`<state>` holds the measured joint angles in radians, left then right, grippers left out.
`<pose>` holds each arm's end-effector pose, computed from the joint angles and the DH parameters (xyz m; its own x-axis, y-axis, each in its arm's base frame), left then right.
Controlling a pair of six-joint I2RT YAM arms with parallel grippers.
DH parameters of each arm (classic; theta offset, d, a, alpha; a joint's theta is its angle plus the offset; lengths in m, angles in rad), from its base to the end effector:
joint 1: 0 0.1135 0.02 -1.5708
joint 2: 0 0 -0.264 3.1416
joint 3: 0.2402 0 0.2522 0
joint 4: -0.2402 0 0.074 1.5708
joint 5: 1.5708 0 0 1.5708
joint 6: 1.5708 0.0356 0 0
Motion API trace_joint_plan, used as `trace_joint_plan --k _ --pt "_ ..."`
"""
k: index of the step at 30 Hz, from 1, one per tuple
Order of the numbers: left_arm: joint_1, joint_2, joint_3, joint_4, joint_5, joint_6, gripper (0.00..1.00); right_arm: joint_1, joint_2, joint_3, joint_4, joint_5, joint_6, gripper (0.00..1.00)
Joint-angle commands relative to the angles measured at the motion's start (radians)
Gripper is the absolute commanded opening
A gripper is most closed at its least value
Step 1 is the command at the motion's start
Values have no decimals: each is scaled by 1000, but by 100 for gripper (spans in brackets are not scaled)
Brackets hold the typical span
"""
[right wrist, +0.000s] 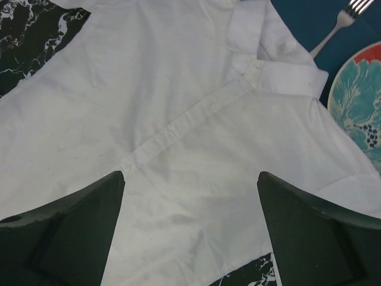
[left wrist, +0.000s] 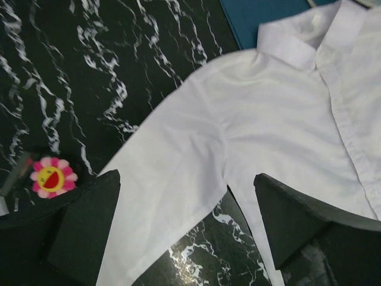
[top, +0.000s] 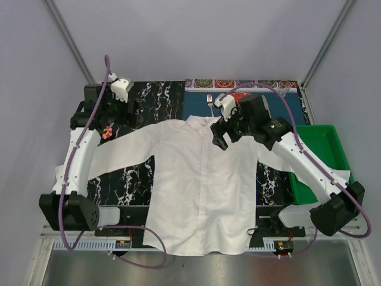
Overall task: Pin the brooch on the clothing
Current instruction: Flatten out the clothes at the center of the board.
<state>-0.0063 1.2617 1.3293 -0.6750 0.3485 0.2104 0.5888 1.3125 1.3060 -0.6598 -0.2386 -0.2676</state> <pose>0.2682 -0.0138 0.3801 -0.4983 0.1994 -0.8437 0.3992 0.9167 -0.0191 0.2309 0.1643 0.3600 -0.3122 -0.5174 -0.7968 -0.8053 0.5890 -0.0670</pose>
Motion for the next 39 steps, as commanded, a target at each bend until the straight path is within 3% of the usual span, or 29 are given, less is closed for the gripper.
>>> trace_joint_plan --k 1,5,9,12,15,20,25,29,30,33,39 --pt "5 64 22 -80 61 0 99 -115 79 -16 -81 -111 24 100" --pt "49 62 36 -97 119 -54 99 -173 126 -37 -171 -134 -42 100" --pt "244 31 11 -90 178 -157 99 -199 122 -44 -210 -218 -56 100" --pt "337 21 -2 -110 147 -134 99 -201 117 -11 -219 -249 -55 100" --pt "403 11 -51 -29 107 -163 99 -199 149 32 -225 -216 -45 100" --pt "491 123 -71 5 144 -111 92 -199 254 153 -285 -194 -24 100" --pt "499 179 -116 139 21 -132 91 -198 352 211 -294 -211 -13 100" --pt "471 222 -127 196 -46 -152 99 -201 404 231 -300 -225 -9 100" --pt "459 232 -128 222 -122 -169 99 -199 418 231 -299 -228 -2 100" --pt "408 303 -93 219 -250 -187 99 -199 439 237 -302 -238 5 100" --pt "371 419 -39 265 -321 -259 93 -199 456 254 -322 -232 5 100"
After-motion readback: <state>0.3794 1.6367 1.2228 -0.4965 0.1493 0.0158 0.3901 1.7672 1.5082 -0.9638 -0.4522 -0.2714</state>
